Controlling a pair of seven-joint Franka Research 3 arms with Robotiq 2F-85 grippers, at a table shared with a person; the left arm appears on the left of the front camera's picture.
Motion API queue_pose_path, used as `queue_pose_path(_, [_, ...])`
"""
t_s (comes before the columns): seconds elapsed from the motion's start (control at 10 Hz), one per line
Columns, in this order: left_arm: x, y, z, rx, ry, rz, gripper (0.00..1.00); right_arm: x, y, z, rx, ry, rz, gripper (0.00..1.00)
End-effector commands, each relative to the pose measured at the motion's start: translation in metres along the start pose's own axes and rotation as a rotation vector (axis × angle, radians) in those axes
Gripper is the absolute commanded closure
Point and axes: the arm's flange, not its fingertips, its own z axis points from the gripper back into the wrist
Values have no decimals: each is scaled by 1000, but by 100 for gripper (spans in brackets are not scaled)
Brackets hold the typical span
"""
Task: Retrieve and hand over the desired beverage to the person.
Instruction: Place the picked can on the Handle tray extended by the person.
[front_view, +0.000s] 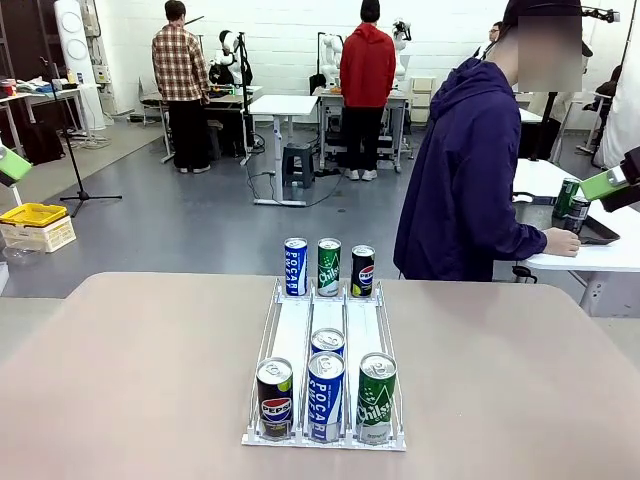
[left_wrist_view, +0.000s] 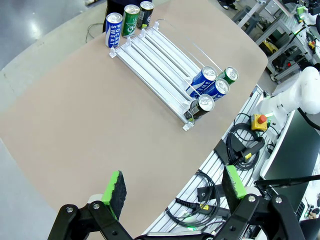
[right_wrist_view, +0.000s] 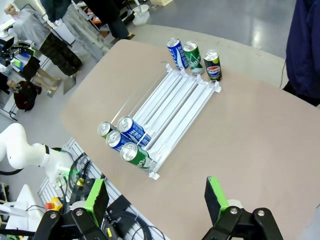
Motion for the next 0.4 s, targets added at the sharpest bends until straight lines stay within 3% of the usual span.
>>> queue_pose_path(0.0, [0, 1, 1, -14, -12, -11, 0, 3, -1, -3, 26, -10, 8, 0])
queue_pose_path(0.3, [0, 1, 1, -14, -12, -11, 0, 3, -1, -3, 26, -10, 8, 0])
